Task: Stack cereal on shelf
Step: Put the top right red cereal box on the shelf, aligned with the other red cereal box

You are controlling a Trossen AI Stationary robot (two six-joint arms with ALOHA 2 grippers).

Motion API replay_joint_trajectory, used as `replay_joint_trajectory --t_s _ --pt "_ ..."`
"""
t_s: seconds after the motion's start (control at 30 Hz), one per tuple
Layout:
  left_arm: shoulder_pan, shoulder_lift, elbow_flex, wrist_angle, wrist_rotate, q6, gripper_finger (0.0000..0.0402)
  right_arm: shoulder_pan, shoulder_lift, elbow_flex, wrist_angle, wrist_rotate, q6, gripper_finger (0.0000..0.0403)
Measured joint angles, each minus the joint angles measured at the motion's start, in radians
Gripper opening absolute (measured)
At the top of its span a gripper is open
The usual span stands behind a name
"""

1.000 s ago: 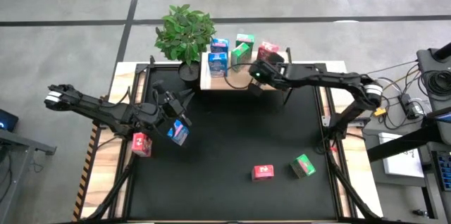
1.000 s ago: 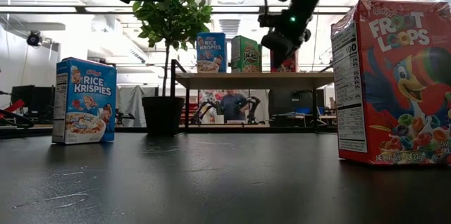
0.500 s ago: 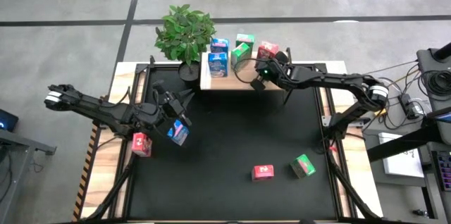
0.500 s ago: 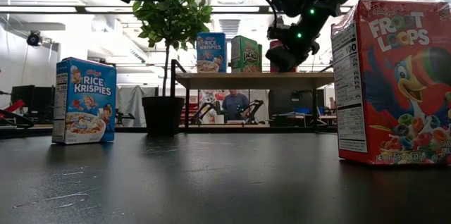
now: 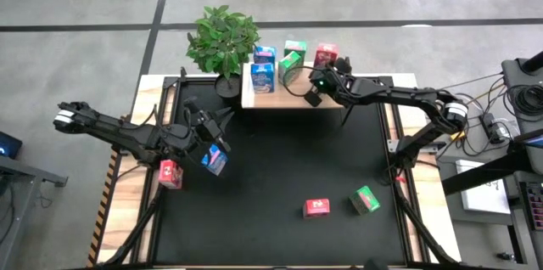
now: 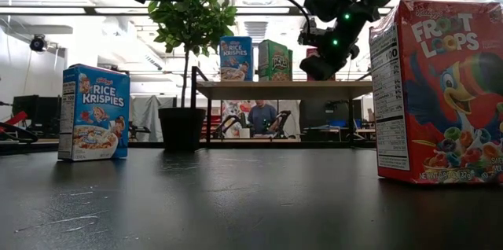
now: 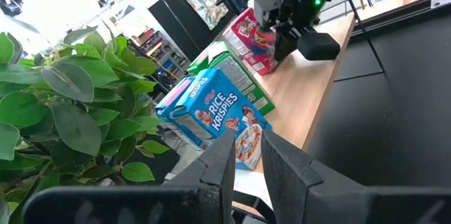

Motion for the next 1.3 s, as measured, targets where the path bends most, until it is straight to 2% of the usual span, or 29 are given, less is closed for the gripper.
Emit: replay_joint_trajectory --t_s 0.97,1.3 --pt "0.000 0.000 0.000 -0.019 0.000 -0.019 0.0054 -0.053 -0.013 0.008 -0.023 0.006 -0.084 0.0012" --pt "0.000 0.000 0.000 -0.019 0.000 -0.019 0.0054 -0.051 -0.094 0.008 -0.029 -0.024 -0.050 0.0012"
